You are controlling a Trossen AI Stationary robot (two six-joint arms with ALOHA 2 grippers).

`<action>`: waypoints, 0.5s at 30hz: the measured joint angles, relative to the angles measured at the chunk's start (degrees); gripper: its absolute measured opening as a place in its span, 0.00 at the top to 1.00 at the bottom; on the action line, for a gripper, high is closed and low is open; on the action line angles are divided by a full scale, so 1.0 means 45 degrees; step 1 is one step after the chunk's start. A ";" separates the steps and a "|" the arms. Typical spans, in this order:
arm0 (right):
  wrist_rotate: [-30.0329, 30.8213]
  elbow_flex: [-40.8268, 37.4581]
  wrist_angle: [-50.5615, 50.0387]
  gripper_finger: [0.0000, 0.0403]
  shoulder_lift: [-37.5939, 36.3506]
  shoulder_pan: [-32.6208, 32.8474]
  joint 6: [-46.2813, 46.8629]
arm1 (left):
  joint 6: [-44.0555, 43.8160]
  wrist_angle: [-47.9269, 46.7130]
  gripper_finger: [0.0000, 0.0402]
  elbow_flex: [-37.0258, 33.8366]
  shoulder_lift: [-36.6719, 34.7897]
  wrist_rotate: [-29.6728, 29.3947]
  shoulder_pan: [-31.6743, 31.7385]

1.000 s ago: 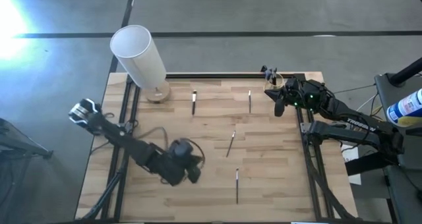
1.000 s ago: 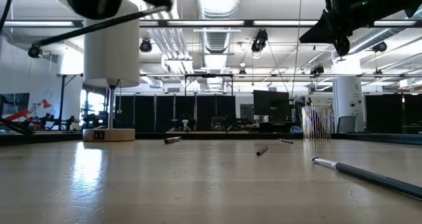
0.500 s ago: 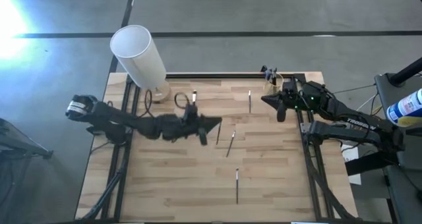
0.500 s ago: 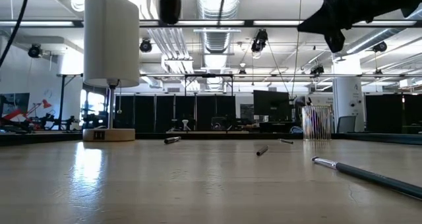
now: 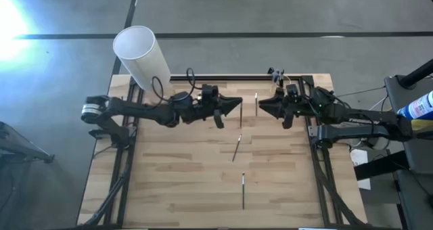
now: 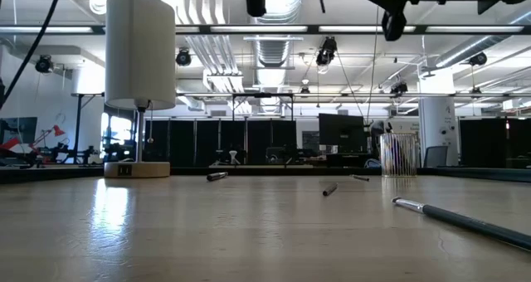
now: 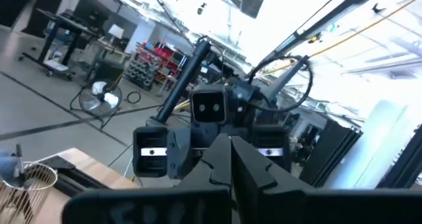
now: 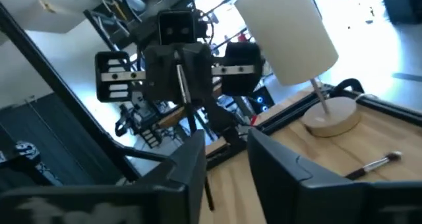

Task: Put items in baskets/containers
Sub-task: Put the eyeshadow brush into the yellow container

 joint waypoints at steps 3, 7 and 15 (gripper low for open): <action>-0.0251 0.0482 0.0029 0.65 0.0730 0.0234 0.0017 | 0.0200 -0.0083 1.00 0.0439 0.0330 0.0263 0.0128; -0.0541 0.1310 0.0042 0.59 0.1690 0.0550 -0.0129 | 0.0256 -0.0023 1.00 0.0658 0.0351 0.0484 0.0289; -0.0578 0.2610 0.0033 0.58 0.3275 0.0740 -0.0840 | 0.0317 -0.0087 1.00 0.0672 0.0263 0.0776 0.0341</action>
